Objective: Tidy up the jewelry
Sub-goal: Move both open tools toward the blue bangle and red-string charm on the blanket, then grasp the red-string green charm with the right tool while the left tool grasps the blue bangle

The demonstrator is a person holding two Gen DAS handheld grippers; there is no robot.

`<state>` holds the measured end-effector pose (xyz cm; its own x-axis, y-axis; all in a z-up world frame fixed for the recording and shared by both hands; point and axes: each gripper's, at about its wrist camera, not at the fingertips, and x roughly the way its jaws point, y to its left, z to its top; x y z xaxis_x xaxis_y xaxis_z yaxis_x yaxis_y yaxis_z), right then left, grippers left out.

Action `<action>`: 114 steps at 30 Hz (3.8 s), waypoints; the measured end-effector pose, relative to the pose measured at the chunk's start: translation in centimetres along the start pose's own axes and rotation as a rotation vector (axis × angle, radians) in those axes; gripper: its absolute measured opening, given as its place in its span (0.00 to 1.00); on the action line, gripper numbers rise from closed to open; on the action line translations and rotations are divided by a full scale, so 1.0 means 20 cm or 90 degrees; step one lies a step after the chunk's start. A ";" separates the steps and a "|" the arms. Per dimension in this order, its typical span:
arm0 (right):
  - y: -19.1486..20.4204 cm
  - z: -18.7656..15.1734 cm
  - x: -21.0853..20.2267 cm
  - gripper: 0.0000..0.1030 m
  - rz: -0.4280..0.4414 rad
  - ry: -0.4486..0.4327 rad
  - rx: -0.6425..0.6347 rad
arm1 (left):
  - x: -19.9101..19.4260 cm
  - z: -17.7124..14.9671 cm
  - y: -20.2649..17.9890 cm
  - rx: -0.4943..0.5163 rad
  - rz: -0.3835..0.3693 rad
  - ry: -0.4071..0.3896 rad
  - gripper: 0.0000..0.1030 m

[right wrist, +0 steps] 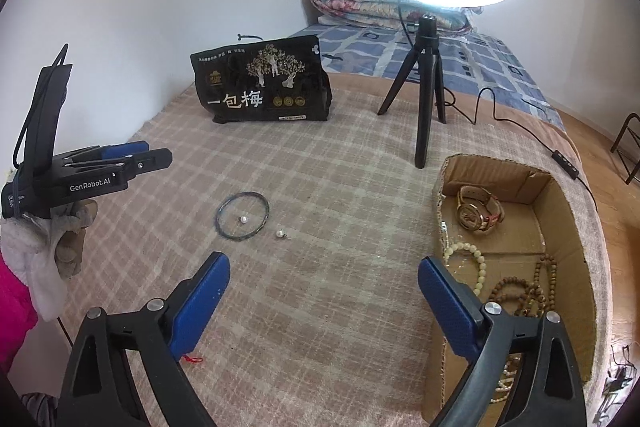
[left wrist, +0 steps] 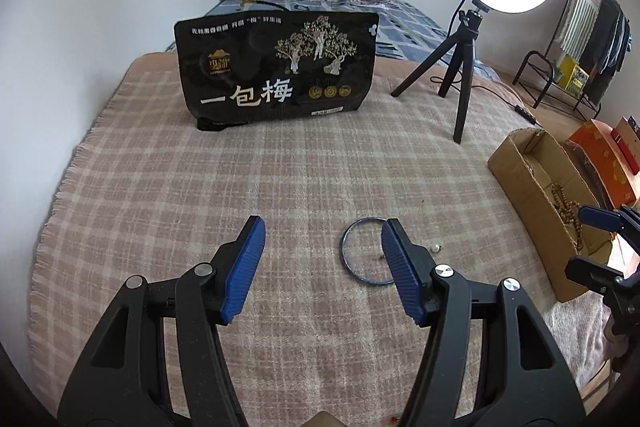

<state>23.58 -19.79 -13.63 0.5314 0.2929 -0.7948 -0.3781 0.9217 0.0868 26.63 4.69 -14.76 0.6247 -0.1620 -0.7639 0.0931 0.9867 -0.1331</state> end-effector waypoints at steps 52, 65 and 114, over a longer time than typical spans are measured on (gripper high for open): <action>0.45 -0.43 0.26 0.49 0.206 0.087 -0.156 | 0.49 -0.15 -0.24 0.124 -0.014 0.088 0.76; 0.64 -0.49 0.34 0.46 0.167 0.086 -0.230 | 0.47 -0.17 -0.22 0.115 -0.018 0.080 0.76; 0.25 -0.39 -0.02 0.15 0.095 -0.016 -0.056 | 0.12 -0.10 -0.30 0.125 0.010 -0.028 0.71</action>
<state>15.50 -17.20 -17.61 0.4830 0.4324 -0.7614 -0.5187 0.8419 0.1491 25.93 -1.71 -17.10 0.6606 -0.1496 -0.7357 0.2290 0.9734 0.0078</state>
